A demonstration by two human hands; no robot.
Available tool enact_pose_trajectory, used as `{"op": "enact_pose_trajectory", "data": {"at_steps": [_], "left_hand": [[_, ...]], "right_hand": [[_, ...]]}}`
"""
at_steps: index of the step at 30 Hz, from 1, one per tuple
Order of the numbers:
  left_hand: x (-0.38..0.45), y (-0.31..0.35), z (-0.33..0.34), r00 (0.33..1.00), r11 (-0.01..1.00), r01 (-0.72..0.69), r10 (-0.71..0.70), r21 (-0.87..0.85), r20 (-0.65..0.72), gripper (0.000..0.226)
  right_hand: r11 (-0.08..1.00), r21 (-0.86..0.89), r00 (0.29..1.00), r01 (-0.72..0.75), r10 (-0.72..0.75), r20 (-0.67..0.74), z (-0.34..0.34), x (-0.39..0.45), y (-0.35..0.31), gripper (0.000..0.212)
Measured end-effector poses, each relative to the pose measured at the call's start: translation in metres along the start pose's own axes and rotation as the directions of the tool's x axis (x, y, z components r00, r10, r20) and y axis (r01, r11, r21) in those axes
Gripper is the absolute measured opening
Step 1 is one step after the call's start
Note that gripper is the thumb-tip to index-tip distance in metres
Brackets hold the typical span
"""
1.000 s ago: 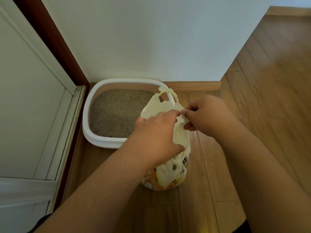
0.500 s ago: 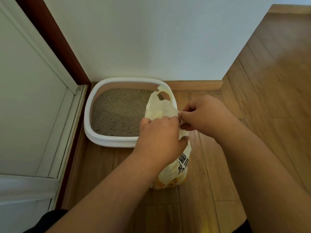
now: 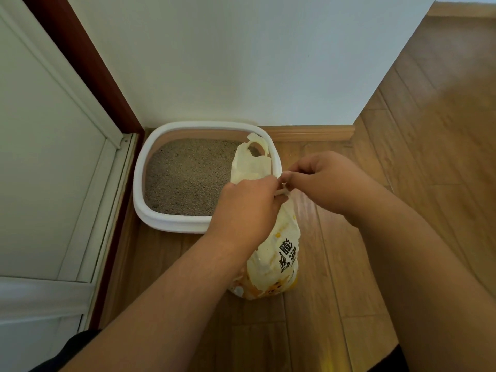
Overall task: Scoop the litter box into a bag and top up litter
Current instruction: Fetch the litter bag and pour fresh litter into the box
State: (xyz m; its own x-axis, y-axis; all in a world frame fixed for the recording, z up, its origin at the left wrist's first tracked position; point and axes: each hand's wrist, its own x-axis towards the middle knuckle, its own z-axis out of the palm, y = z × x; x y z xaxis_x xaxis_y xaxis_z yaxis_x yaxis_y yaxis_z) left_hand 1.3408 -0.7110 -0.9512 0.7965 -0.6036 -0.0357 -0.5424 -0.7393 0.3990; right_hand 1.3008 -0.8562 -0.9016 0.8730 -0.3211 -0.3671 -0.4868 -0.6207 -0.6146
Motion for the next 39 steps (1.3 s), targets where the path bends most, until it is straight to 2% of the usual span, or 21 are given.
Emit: {"op": "enact_pose_trajectory", "data": {"at_steps": [1,3,5,7,8,10,13,18,24,27,32,36,39], "left_hand": [[-0.001,0.000,-0.002,1.000,0.998,0.031,-0.031,-0.054,0.001,0.014],[-0.002,0.000,-0.003,0.999,0.991,0.039,-0.038,-0.129,0.008,0.024],[-0.003,0.001,-0.004,0.999,0.990,-0.003,0.009,-0.140,0.042,0.049],[-0.004,0.003,-0.006,0.996,0.993,-0.020,0.030,-0.117,0.088,0.068],[-0.005,0.004,-0.006,0.994,0.996,-0.026,0.036,-0.091,0.107,0.067],[-0.005,0.004,-0.006,0.991,0.998,-0.055,0.059,-0.042,0.119,0.050],[-0.004,0.000,-0.006,0.990,0.999,-0.030,0.032,-0.013,0.135,0.025],[-0.004,-0.002,-0.015,0.993,0.999,-0.039,0.036,0.027,0.111,0.025],[-0.010,-0.005,-0.024,0.996,0.994,-0.080,0.076,0.069,0.049,0.024],[-0.012,-0.006,-0.026,0.994,0.991,-0.110,0.109,0.081,0.018,0.024],[-0.015,-0.008,-0.028,0.988,0.985,-0.155,0.157,0.081,-0.013,0.023],[-0.013,-0.012,-0.027,0.986,0.985,-0.161,0.164,0.058,-0.044,0.023],[-0.013,-0.015,-0.027,0.983,0.982,-0.171,0.175,0.074,-0.050,0.023]], "right_hand": [[1.000,0.005,1.000,0.001,-0.001,0.009,0.000,0.000,0.001,0.022],[0.999,0.047,1.000,0.008,-0.009,0.021,0.000,0.002,0.003,0.018],[0.996,0.094,1.000,-0.004,0.001,0.023,0.002,0.004,0.004,0.016],[0.992,0.122,0.999,-0.028,0.026,0.019,0.005,0.008,0.007,0.024],[0.991,0.124,0.999,-0.040,0.037,0.025,0.006,0.009,0.008,0.030],[0.995,0.082,0.997,-0.052,0.047,0.058,0.009,0.012,0.012,0.043],[0.997,-0.081,0.994,-0.008,0.017,0.111,0.016,0.015,0.019,0.040],[0.959,-0.273,0.988,0.070,-0.030,0.148,0.019,0.015,0.027,0.040],[0.925,-0.376,0.925,0.059,0.091,0.369,0.045,0.021,0.054,0.058],[0.941,-0.337,0.905,-0.004,0.146,0.398,0.072,0.029,0.080,0.074],[0.966,-0.224,0.867,-0.126,0.217,0.448,0.118,0.024,0.122,0.117],[0.965,-0.194,0.844,-0.173,0.248,0.476,0.137,0.032,0.154,0.116],[0.967,-0.152,0.849,-0.206,0.254,0.463,0.154,0.038,0.179,0.125]]}}
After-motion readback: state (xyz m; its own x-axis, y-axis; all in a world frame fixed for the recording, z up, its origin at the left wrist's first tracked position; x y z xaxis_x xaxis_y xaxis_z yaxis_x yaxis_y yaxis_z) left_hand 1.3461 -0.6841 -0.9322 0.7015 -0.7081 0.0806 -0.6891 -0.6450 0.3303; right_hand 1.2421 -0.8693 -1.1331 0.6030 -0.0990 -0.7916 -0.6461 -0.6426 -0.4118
